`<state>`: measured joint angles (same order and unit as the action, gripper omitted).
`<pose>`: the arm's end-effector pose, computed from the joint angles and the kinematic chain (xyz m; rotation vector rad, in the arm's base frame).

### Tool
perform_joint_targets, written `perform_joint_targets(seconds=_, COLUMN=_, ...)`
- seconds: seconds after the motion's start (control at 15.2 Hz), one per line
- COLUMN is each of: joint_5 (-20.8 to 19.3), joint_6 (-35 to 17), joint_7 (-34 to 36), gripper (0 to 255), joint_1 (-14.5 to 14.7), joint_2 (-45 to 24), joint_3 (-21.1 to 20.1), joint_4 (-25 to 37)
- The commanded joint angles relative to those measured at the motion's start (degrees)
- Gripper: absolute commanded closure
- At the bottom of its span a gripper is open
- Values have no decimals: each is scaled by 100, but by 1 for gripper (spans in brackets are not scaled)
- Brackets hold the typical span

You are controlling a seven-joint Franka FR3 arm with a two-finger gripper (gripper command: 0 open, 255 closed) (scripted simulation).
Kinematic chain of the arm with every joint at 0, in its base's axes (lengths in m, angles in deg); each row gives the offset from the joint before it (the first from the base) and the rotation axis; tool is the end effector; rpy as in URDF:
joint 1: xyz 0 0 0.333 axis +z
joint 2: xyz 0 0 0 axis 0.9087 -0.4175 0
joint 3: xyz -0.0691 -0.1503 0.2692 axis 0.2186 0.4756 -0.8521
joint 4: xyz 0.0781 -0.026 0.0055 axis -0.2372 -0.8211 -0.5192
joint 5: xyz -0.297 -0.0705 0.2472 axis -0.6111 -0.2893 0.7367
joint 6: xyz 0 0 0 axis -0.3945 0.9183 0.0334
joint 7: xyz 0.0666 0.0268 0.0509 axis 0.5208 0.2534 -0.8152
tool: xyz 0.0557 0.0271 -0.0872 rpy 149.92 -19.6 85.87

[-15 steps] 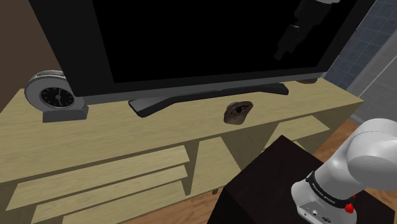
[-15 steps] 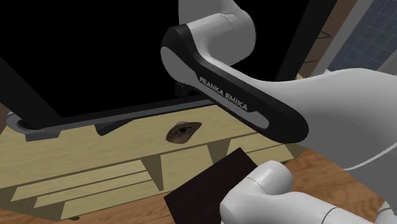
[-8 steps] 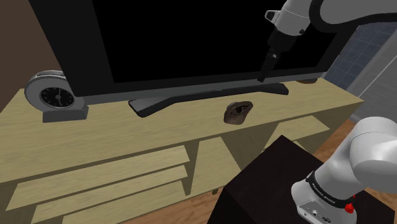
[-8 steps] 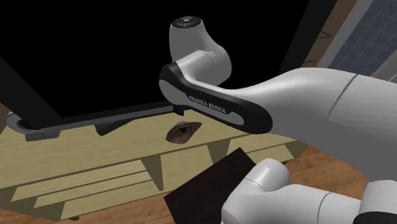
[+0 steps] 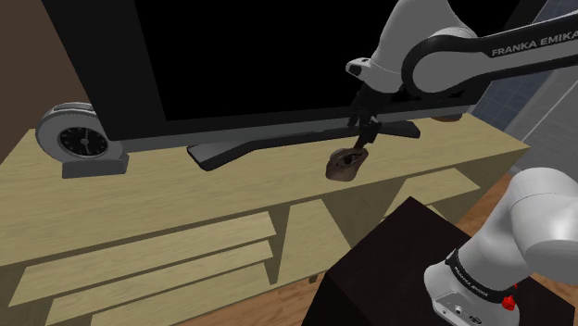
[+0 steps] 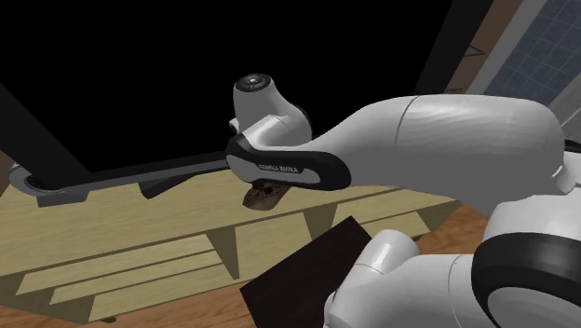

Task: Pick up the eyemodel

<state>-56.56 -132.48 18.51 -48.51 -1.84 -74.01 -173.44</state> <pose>0.3925 0.0496 0.4458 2.7203 1.3636 0.1666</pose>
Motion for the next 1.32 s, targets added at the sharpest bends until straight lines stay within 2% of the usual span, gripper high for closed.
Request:
perform_joint_targets(seconds=0.0, joint_5=-33, joint_6=-275, joint_7=-365, gripper=0, joint_1=125, joint_2=-215, joint_3=69, joint_4=-78)
perform_joint_targets(seconds=0.46, joint_5=-88, joint_6=-962, joint_7=-320, gripper=0, joint_1=111, joint_2=-539, joint_3=121, joint_4=-442)
perform_joint_targets(seconds=0.59, joint_5=-90, joint_6=-961, joint_7=-318, gripper=0, joint_1=115, joint_2=-538, joint_3=125, joint_4=-442)
perform_joint_targets(seconds=0.66, joint_5=-84, joint_6=-1004, joint_7=-287, gripper=255, joint_1=128, joint_2=-566, joint_3=106, joint_4=-459)
perform_joint_targets(seconds=1.25, joint_5=-90, joint_6=-961, joint_7=-318, gripper=255, joint_1=114, joint_2=-537, joint_3=124, joint_4=-444)
